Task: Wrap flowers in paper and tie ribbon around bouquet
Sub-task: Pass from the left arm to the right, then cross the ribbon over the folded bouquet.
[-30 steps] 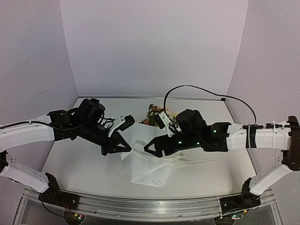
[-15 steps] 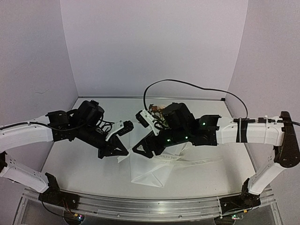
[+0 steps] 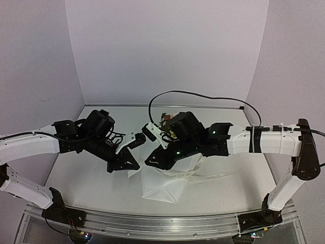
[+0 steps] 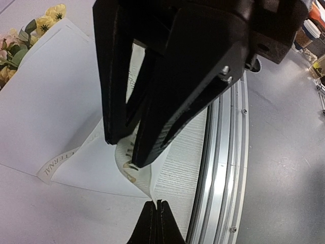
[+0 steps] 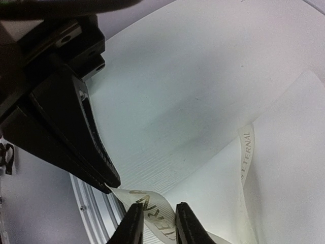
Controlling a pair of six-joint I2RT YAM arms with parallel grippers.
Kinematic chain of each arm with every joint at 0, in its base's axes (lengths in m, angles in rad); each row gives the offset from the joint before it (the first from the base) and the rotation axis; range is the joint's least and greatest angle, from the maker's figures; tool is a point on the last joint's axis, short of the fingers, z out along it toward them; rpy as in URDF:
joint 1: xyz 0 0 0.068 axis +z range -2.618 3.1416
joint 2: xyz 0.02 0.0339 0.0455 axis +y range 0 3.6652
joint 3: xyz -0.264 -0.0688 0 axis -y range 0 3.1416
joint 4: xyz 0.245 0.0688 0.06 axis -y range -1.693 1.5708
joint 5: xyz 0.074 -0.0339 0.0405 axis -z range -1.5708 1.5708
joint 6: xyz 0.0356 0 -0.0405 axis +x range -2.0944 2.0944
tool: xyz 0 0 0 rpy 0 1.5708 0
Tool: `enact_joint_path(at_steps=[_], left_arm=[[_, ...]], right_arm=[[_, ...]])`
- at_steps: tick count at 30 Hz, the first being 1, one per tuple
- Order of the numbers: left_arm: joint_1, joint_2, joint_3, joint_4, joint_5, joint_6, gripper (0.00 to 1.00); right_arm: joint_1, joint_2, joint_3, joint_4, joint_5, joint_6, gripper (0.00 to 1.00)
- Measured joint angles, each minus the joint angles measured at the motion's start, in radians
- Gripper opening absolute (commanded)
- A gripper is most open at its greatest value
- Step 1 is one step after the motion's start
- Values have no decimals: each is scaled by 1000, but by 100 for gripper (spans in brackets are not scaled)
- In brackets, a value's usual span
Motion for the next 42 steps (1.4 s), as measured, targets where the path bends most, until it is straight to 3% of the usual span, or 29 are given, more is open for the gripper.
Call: enact_joint_path(at_steps=[4,6,10,14,19,26,34,42], left_arm=[[0,-17,-7,28,-7,-2,0],[0,-26,-8,35,-12,-3,7],[0,-25,-8,44,-33,-18,14],[0,-18,-16,77,-80,-68,37],[11,-30,-82,178,-172,-176,55],[140,-63,-175,336,-215,-422,52],[198,227,-118,412,-94,-694,58],[200,335,-103,438,14,-987,59]], right_arm=[[0,0,0,-2,-3,17,7],[0,0,-1,-1,-3,27,1],[0,0,-14,4,8,59,0],[0,0,-55,13,33,108,0],[0,-1,-116,4,74,196,0],[0,-1,-135,-43,125,326,0],[11,0,-147,-40,130,394,0],[31,-51,-193,-47,178,369,0]])
